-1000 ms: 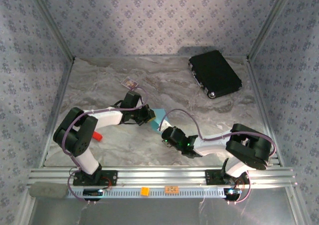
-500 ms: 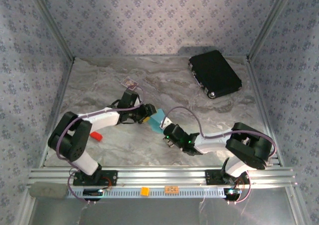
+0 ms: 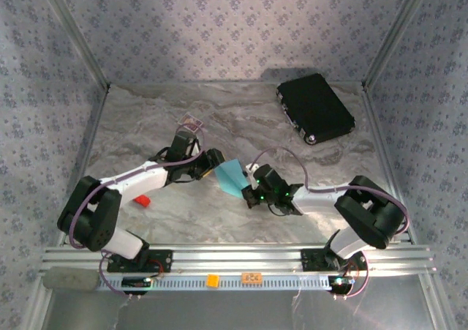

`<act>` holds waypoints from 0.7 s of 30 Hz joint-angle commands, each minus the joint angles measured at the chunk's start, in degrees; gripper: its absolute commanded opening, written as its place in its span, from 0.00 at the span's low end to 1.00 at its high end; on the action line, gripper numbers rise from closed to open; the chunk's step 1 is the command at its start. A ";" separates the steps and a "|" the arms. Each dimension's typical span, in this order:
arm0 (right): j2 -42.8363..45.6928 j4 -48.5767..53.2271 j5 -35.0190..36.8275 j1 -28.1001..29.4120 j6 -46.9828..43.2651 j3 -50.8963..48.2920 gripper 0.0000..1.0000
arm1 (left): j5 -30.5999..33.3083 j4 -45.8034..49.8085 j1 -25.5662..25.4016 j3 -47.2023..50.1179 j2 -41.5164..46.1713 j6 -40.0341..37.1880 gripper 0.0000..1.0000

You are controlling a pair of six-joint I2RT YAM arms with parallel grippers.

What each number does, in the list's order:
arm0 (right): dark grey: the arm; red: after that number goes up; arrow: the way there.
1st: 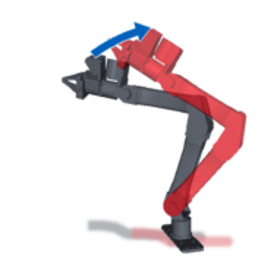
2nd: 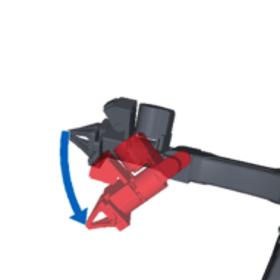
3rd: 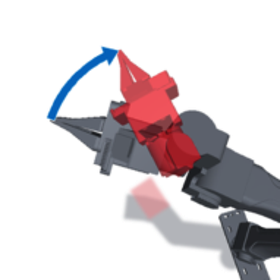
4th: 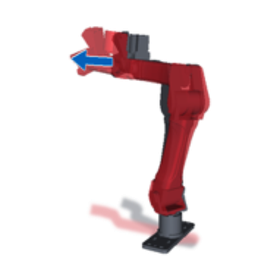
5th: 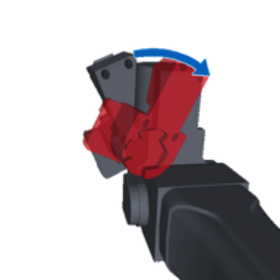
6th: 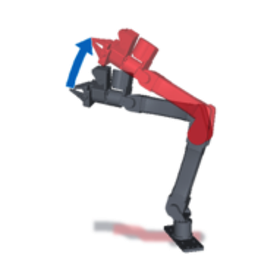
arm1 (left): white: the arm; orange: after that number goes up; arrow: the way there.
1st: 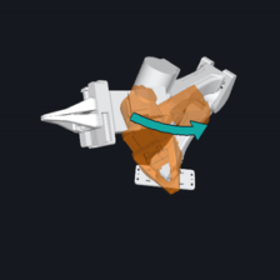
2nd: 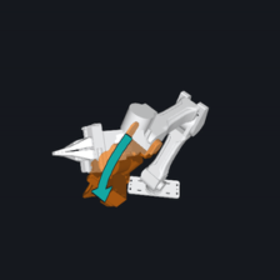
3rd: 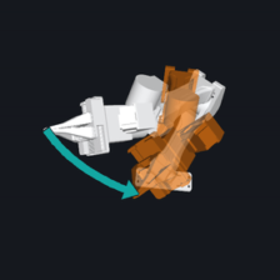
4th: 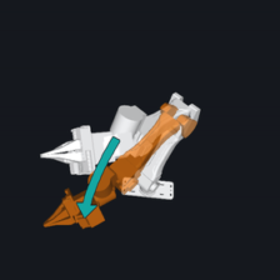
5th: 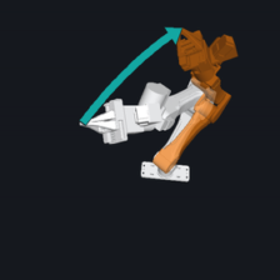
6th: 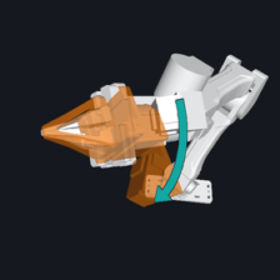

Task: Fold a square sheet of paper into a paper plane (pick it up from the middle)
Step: Fourth fold the wing at the center of the table.

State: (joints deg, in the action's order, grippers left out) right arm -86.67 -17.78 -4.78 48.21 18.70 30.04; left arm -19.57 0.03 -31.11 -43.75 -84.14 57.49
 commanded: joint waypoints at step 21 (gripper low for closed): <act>-0.08 2.48 19.54 9.79 -10.00 4.05 0.11 | -6.56 -0.28 -0.53 -6.05 -11.38 4.56 0.67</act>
State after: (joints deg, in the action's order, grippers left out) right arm -86.67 -17.39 10.04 57.10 11.44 32.49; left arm -24.67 -1.10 -31.22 -47.90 -94.59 61.17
